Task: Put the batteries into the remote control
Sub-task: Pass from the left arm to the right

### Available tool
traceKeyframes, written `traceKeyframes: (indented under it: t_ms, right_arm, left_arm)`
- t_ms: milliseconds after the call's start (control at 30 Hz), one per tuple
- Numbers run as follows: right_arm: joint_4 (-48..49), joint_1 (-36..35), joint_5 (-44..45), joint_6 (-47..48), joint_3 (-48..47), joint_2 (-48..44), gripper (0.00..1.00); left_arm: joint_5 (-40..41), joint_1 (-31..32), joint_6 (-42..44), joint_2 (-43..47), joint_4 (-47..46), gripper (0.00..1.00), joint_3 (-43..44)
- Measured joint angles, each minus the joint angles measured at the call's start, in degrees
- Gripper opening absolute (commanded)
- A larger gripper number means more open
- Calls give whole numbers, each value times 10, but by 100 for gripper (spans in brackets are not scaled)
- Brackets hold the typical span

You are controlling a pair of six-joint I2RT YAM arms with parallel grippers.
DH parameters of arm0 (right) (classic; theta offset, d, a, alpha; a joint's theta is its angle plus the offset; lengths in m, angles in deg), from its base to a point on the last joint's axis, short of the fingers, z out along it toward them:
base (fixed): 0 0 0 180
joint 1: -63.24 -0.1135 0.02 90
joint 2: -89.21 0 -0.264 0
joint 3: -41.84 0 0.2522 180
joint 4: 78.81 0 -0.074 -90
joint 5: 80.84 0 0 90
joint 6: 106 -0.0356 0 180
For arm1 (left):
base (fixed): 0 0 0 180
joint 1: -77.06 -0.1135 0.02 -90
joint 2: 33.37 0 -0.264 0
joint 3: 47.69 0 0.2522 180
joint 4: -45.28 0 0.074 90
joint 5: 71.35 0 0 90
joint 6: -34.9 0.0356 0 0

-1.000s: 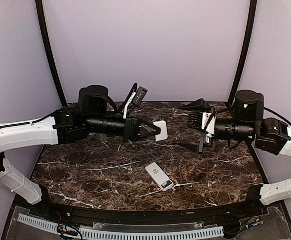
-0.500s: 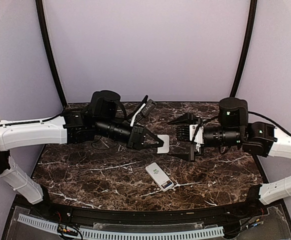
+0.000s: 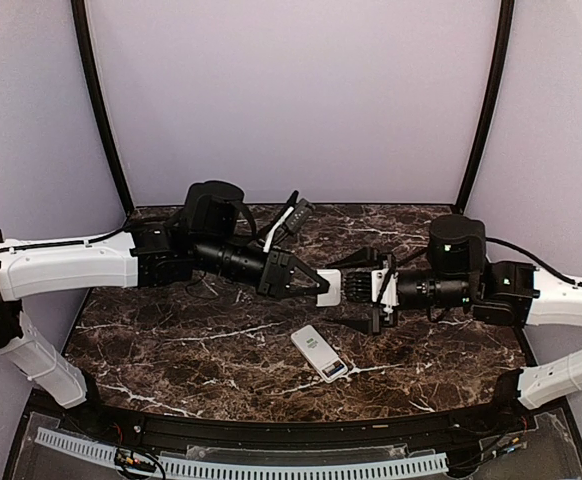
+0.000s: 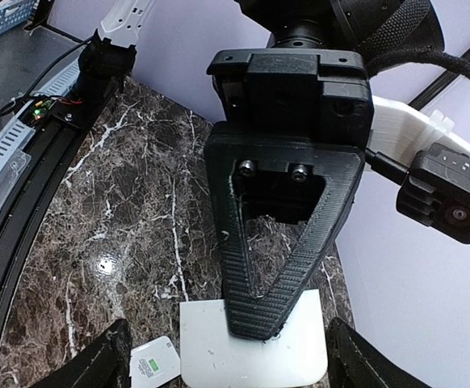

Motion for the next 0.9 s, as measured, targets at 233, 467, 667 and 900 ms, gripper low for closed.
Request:
traceKeyframes:
  t_ms: [233, 467, 667, 900]
  right_arm:
    - [24, -3, 16, 16, 10, -5, 74]
    - [33, -5, 21, 25, 13, -5, 70]
    - [32, -7, 21, 31, 13, -5, 65]
    - [32, -7, 31, 34, 13, -5, 56]
  left_arm:
    - [-7, 0, -6, -6, -6, 0, 0]
    - [-23, -3, -14, -16, -16, 0, 5]
    - [-34, -9, -23, -18, -25, 0, 7]
    - [-45, -11, -26, -21, -26, 0, 7]
